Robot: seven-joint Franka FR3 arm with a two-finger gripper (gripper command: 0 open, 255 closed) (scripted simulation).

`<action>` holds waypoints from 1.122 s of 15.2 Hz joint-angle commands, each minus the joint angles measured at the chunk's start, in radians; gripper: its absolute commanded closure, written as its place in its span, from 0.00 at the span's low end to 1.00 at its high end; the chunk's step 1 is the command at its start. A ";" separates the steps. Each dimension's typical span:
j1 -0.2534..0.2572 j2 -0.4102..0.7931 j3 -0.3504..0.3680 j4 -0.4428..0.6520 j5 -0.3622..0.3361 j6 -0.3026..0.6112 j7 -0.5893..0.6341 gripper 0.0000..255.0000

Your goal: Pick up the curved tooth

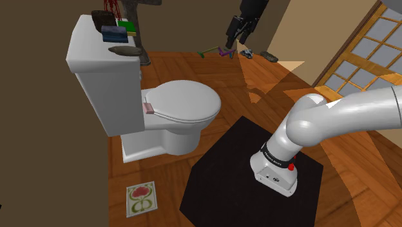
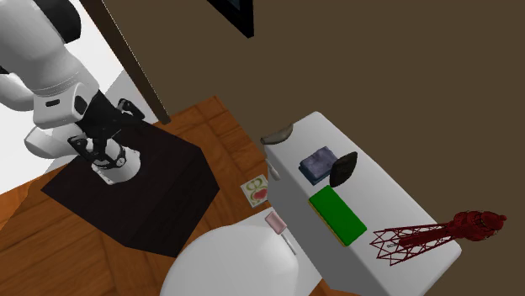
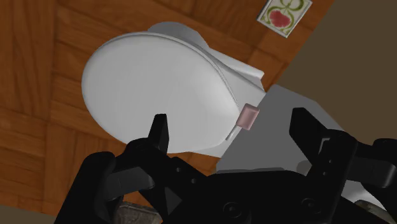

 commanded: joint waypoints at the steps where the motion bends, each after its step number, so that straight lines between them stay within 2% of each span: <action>1: 0.000 0.000 0.000 0.000 0.000 0.000 0.000 0.00; 9: 0.066 0.308 0.029 0.193 0.005 0.098 -0.096 0.00; 17: 0.120 0.601 0.075 0.440 -0.004 0.126 -0.183 0.00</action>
